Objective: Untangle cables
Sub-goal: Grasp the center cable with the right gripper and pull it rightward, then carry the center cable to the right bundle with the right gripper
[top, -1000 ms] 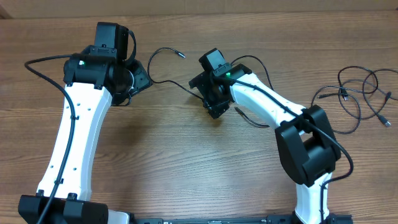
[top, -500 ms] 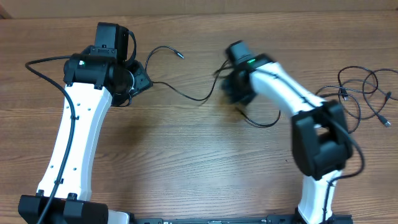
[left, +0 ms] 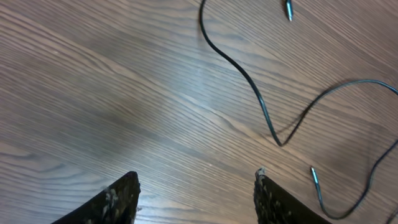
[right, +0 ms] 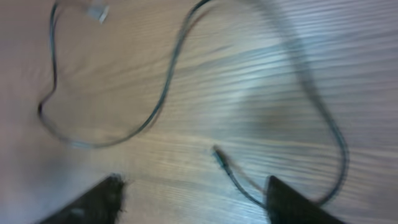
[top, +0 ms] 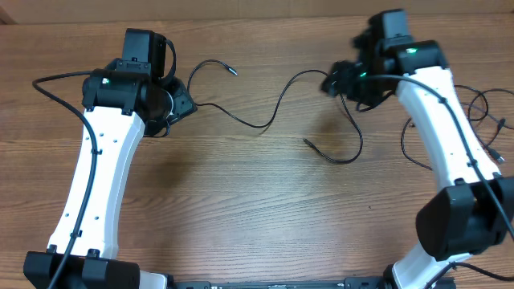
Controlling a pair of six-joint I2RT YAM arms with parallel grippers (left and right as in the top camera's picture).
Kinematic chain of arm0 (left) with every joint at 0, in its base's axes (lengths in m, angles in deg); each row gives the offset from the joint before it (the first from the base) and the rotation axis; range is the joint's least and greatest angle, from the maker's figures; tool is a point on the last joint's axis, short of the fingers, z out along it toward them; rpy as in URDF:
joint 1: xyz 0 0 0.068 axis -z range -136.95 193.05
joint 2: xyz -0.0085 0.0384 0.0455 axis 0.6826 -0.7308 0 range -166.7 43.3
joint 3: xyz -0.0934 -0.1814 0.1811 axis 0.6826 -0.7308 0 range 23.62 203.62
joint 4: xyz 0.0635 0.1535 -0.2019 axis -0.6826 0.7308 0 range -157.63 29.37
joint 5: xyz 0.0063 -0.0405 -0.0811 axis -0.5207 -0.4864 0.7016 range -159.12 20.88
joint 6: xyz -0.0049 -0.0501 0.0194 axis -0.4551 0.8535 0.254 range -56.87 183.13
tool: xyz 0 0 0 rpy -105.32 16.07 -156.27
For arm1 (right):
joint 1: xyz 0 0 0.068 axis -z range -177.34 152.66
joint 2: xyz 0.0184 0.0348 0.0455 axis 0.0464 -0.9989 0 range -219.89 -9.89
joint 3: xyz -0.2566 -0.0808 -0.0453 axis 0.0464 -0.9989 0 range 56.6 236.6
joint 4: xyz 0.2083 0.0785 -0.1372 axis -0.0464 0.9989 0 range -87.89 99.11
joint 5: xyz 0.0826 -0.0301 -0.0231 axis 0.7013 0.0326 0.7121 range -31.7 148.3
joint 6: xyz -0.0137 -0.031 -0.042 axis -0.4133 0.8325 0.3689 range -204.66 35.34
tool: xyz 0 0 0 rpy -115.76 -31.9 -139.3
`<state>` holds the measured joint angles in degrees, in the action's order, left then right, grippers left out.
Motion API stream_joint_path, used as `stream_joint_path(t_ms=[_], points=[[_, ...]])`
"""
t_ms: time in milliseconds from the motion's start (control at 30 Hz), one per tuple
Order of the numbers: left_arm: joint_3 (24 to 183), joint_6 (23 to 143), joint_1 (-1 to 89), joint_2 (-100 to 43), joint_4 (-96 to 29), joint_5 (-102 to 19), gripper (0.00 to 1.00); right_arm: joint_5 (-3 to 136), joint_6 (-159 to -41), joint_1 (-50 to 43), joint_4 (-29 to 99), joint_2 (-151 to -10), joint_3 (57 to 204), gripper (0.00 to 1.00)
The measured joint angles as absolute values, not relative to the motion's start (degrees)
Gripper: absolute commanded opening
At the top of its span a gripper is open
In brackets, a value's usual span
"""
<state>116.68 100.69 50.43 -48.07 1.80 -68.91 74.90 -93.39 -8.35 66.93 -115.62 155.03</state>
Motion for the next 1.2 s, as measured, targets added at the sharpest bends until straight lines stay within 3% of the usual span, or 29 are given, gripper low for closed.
stream_joint_path(t_ms=[267,467,733,900,1100,1200], points=[[116.7,102.1,49.1,-48.1,8.6,-80.7,0.66,77.4,-75.0,-18.0,62.1,-116.1,154.0,0.84],[116.7,103.1,46.2,-48.1,14.0,-87.6,0.85,77.0,-66.0,-26.1,52.4,-116.2,149.5,0.86],[116.7,100.3,45.9,-48.1,16.5,-88.1,0.86,72.8,-62.7,-34.7,32.4,-116.4,140.3,0.88],[116.7,100.0,45.9,-48.1,16.6,-86.2,0.85,68.2,-62.0,-36.3,21.2,-117.7,135.0,0.83],[116.7,100.0,45.9,-48.1,16.7,-84.5,0.85,65.2,-61.9,-36.2,19.1,-123.7,134.1,0.82],[116.7,100.0,45.9,-48.1,17.1,-84.0,0.85,64.4,-61.9,-36.2,18.9,-126.5,133.9,0.67]])
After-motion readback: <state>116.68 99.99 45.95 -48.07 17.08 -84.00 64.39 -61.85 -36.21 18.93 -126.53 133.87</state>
